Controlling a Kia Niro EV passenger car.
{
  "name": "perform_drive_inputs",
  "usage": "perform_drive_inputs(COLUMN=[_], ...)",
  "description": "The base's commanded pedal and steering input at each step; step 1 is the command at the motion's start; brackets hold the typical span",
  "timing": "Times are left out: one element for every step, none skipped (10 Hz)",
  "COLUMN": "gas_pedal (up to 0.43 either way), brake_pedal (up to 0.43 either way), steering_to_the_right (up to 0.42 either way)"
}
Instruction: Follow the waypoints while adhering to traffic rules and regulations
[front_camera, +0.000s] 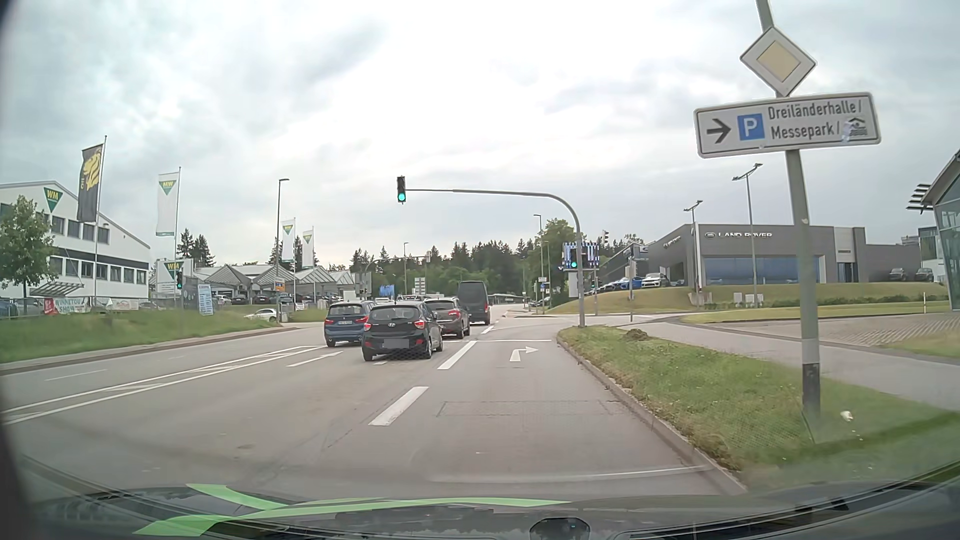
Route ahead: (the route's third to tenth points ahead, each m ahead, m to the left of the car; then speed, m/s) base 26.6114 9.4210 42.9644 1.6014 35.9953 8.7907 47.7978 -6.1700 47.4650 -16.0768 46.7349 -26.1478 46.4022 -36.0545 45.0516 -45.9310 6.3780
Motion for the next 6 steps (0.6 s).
perform_drive_inputs(gas_pedal=[0.047, 0.047, 0.047, 0.039, 0.039, 0.028], brake_pedal=[0.0, 0.0, 0.0, 0.0, 0.0, 0.0], steering_to_the_right=[-0.003, -0.003, -0.003, -0.003, -0.002, -0.002])
